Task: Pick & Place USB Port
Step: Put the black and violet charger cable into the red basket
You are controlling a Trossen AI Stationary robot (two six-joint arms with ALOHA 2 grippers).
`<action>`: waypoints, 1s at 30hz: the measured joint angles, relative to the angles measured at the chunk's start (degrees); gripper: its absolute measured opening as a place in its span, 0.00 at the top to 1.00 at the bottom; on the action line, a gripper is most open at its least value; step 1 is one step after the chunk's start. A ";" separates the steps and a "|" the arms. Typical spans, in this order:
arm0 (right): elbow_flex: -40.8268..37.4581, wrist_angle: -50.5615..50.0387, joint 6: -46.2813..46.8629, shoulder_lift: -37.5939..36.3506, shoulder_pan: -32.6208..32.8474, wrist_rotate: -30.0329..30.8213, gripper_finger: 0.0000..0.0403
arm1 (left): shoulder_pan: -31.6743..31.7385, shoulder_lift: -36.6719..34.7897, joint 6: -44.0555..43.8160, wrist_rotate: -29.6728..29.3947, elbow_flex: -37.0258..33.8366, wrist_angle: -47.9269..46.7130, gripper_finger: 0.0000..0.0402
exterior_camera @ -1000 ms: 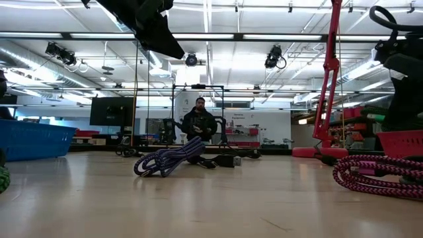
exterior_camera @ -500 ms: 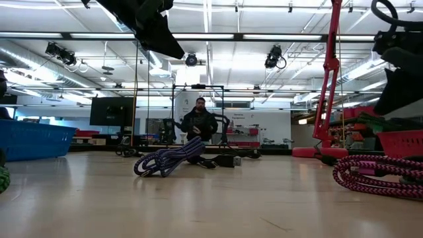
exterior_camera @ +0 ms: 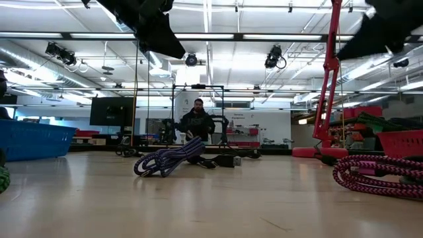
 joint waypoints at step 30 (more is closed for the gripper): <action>1.57 32.53 -65.47 -1.87 -17.30 -7.38 0.67 | -27.60 26.81 -66.52 -5.22 0.00 2.07 0.69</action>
